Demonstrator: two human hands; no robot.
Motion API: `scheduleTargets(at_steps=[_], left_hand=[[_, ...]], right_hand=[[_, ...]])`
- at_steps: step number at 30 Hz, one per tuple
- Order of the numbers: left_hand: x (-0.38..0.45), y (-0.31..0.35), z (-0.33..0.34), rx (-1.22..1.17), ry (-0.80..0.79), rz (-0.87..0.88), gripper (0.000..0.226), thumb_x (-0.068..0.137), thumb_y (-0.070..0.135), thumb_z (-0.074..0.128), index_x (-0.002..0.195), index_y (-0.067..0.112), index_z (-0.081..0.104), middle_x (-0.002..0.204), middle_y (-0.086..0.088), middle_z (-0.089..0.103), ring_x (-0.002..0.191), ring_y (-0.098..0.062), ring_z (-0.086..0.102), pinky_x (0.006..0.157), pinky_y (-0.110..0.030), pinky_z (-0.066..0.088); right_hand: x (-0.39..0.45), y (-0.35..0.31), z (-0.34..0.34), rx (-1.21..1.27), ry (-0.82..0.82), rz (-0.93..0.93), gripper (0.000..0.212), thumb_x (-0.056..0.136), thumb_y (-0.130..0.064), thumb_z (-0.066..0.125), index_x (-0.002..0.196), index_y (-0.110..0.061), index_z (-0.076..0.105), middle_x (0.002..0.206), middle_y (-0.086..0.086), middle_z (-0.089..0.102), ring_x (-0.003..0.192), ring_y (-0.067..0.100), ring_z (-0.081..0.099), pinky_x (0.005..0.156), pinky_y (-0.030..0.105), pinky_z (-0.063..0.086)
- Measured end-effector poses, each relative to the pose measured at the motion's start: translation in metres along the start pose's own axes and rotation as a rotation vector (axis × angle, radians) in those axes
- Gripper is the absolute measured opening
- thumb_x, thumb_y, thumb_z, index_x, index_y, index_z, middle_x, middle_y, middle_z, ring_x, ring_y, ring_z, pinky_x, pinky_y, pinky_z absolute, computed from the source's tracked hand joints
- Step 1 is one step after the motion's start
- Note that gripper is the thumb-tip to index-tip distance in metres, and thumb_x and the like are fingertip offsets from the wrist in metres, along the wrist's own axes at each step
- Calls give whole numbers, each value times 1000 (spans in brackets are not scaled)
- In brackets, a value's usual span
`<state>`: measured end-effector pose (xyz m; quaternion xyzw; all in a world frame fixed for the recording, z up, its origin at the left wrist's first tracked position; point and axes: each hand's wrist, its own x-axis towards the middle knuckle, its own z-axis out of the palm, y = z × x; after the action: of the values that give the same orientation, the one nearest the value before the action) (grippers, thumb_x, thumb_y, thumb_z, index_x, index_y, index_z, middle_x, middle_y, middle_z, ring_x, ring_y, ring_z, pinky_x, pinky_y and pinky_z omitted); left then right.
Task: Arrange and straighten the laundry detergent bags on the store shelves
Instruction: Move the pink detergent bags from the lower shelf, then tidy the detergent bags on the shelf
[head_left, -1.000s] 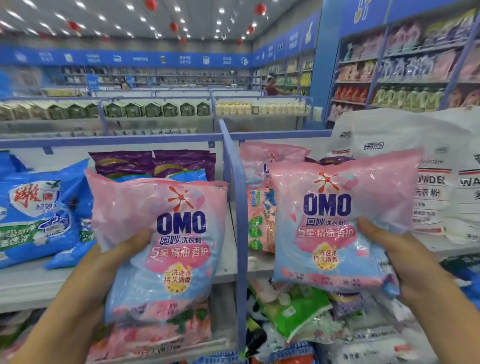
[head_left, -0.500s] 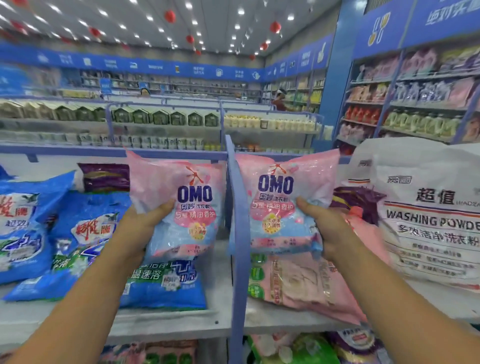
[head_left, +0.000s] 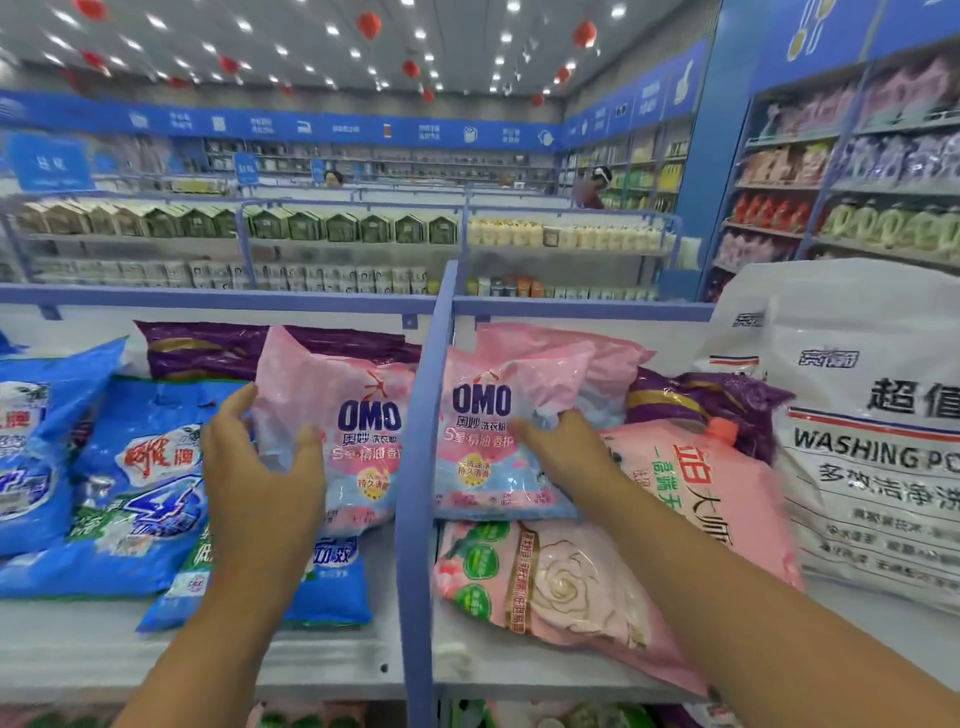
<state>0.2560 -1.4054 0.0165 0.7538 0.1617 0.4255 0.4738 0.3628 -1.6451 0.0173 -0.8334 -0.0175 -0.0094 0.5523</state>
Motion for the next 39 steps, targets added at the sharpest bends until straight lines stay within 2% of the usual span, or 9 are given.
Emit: scheduleTargets(at_steps=[3, 5, 9, 14, 18, 21, 24, 33, 39], left_hand=[[-39, 34, -12, 42, 80, 258, 43, 94, 18, 60, 135, 14, 51, 144, -7, 44, 138, -25, 38, 115, -25, 24], [-68, 63, -17, -3, 52, 478, 37, 89, 15, 60, 125, 11, 58, 140, -7, 50, 136, -25, 42, 115, -29, 27], [-119, 104, 5, -227, -309, 821, 22, 90, 13, 61, 111, 14, 69, 124, -4, 64, 125, -23, 57, 106, -30, 41], [-134, 88, 91, -18, -780, 522, 39, 96, 45, 56, 134, 36, 60, 141, 17, 53, 134, -1, 43, 114, -23, 33], [-139, 62, 143, 280, -1001, 487, 62, 96, 59, 51, 153, 39, 36, 164, 10, 27, 152, -10, 20, 123, -33, 14], [-141, 55, 160, 438, -985, 590, 67, 98, 65, 33, 159, 41, 17, 169, 6, 13, 155, -18, 12, 123, -41, 12], [-140, 51, 164, 451, -979, 594, 67, 98, 68, 23, 159, 42, 9, 169, 7, 8, 155, -19, 8, 123, -44, 12], [-137, 48, 163, 408, -989, 577, 67, 98, 68, 26, 159, 43, 9, 169, 7, 9, 155, -18, 10, 124, -44, 11], [-133, 51, 158, 351, -1014, 529, 68, 99, 67, 29, 159, 43, 10, 169, 10, 9, 155, -14, 12, 124, -41, 12]], right_hand=[[-2, 2, -7, -39, 65, -40, 40, 90, -51, 66, 104, -14, 64, 104, 12, 71, 94, 27, 68, 86, 42, 56], [-11, 3, -27, -145, 73, -38, 40, 93, -51, 62, 112, -15, 64, 105, 7, 71, 89, 21, 67, 78, 32, 53], [-45, 20, -76, -265, 227, -129, 42, 95, -43, 63, 131, -22, 61, 122, -5, 65, 108, 14, 61, 93, 33, 48], [-85, 60, -109, -523, 470, -177, 48, 90, -43, 67, 131, -21, 60, 132, 2, 61, 125, 24, 51, 108, 41, 39], [-119, 90, -118, -431, 438, 118, 77, 83, -68, 60, 147, -31, 36, 145, 3, 41, 128, 23, 48, 101, 42, 46], [-136, 102, -120, -75, 392, 252, 67, 76, -75, 64, 127, -36, 45, 117, -3, 64, 88, 19, 72, 64, 35, 60], [-141, 110, -123, 199, 283, 382, 60, 72, -65, 77, 110, -21, 60, 89, 5, 78, 67, 17, 72, 59, 31, 58], [-134, 109, -114, 661, 311, 307, 55, 70, -36, 89, 112, -9, 68, 97, 17, 78, 97, 48, 71, 85, 66, 55], [-127, 95, -117, 911, 304, 267, 49, 81, -14, 79, 125, -11, 59, 105, 18, 76, 95, 39, 74, 80, 53, 61]])
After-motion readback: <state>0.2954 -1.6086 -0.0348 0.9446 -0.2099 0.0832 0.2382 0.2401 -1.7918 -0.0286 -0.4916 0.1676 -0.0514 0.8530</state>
